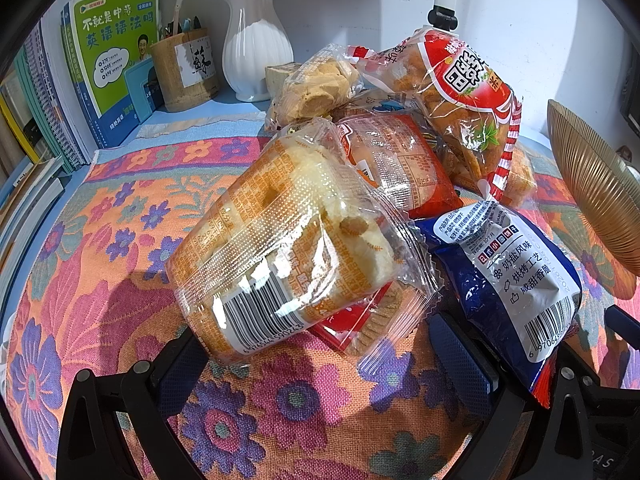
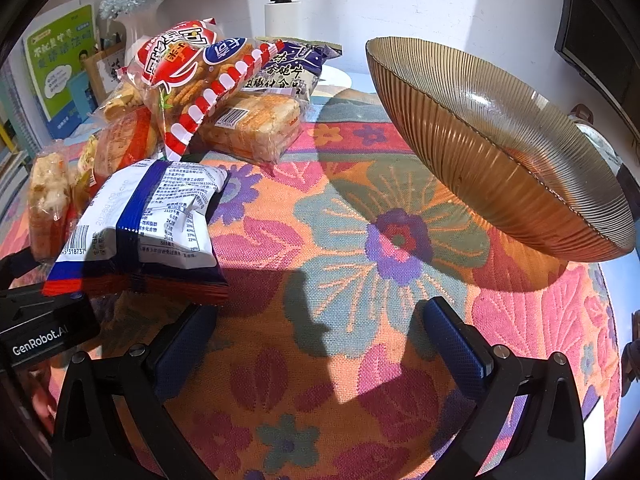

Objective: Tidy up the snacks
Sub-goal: 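Grasp the blue-white chip bag with the right gripper while the left grasps a biscuit pack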

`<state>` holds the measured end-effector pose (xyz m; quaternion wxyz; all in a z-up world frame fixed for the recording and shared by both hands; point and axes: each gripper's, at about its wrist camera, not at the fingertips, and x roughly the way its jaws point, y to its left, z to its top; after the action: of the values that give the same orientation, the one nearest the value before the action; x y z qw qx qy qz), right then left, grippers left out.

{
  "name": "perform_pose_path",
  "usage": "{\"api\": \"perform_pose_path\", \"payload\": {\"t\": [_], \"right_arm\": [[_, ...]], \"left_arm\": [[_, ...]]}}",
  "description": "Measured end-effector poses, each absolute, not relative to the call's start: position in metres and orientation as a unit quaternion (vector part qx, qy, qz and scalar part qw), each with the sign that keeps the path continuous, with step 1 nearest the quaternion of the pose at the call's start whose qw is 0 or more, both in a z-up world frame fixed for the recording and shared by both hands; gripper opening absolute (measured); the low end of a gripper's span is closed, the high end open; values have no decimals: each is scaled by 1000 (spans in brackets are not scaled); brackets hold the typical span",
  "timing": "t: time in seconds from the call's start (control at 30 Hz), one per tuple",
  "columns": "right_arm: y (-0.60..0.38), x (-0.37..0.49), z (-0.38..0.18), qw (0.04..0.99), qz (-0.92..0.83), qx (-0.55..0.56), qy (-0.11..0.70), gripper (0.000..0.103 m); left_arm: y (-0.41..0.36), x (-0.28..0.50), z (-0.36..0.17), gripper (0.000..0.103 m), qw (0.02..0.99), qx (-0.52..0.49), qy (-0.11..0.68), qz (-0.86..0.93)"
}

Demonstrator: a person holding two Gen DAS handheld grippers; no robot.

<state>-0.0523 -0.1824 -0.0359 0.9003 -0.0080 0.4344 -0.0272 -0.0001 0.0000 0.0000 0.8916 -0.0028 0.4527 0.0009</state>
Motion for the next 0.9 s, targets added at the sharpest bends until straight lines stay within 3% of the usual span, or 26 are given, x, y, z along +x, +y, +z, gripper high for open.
{"api": "perform_pose_path", "payload": {"t": [0.43, 0.6, 0.7, 0.9], "right_arm": [[-186, -66, -29, 894, -2, 0, 448, 103], [-190, -82, -6, 904, 76, 76, 415, 103], [-172, -76, 14, 918, 109, 63, 376, 103], [-141, -34, 8, 900, 132, 46, 413, 103]], "left_arm": [[26, -53, 5, 103, 875, 39, 474, -92], [57, -57, 26, 103, 880, -14, 468, -79], [69, -52, 42, 103, 889, -56, 447, -83], [61, -31, 40, 103, 886, -63, 451, -82]]}}
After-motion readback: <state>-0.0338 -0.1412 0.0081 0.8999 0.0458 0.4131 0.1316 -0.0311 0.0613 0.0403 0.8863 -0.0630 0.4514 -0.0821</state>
